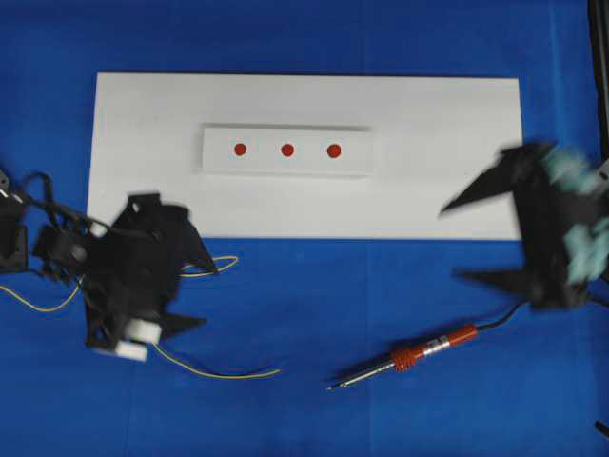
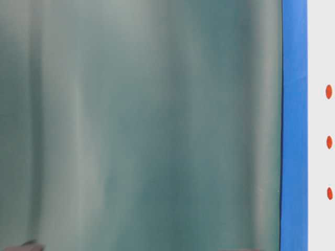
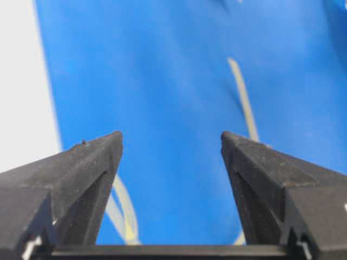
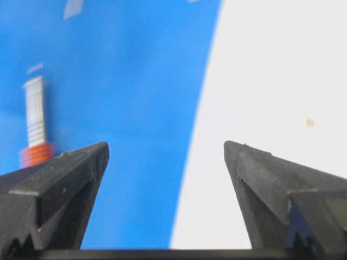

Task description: Touch the tip of the soldering iron to the tip of the solder at the mark.

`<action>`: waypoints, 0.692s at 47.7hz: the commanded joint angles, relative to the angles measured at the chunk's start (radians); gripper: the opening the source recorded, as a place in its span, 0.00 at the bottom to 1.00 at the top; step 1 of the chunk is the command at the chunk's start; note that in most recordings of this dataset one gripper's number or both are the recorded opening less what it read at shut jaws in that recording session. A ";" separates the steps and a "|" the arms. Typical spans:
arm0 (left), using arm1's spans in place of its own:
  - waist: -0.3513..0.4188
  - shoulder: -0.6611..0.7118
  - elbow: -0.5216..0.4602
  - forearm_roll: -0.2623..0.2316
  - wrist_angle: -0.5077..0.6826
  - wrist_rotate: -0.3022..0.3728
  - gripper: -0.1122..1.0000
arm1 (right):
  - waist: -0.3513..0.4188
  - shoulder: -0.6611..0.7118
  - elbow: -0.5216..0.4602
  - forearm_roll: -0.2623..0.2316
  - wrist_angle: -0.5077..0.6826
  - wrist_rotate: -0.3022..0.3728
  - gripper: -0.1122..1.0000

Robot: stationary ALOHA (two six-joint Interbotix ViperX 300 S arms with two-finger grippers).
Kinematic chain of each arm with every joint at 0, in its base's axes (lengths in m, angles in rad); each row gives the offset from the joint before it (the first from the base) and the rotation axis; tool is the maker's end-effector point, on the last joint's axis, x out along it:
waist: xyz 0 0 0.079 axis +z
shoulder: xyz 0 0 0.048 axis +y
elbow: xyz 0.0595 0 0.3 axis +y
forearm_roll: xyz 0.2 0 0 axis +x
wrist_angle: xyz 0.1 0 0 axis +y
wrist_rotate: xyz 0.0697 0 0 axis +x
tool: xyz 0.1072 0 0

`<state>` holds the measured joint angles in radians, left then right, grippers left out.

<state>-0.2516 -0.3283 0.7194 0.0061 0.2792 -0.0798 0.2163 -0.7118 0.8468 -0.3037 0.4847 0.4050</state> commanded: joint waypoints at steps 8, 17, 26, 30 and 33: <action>0.126 -0.219 0.106 0.003 -0.063 0.098 0.70 | -0.118 -0.233 0.015 -0.097 0.109 -0.003 0.84; 0.187 -0.437 0.232 0.003 -0.112 0.144 0.70 | -0.143 -0.391 0.087 -0.118 0.150 0.006 0.84; 0.207 -0.664 0.391 0.003 -0.166 0.150 0.70 | -0.158 -0.506 0.204 -0.117 0.104 0.032 0.84; 0.207 -0.753 0.468 0.002 -0.192 0.146 0.70 | -0.163 -0.526 0.247 -0.117 0.066 0.055 0.84; 0.207 -0.825 0.526 0.000 -0.201 0.138 0.70 | -0.164 -0.522 0.287 -0.115 0.017 0.077 0.84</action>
<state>-0.0476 -1.0876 1.2011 0.0061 0.0997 0.0644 0.0552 -1.2395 1.1137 -0.4172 0.5492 0.4694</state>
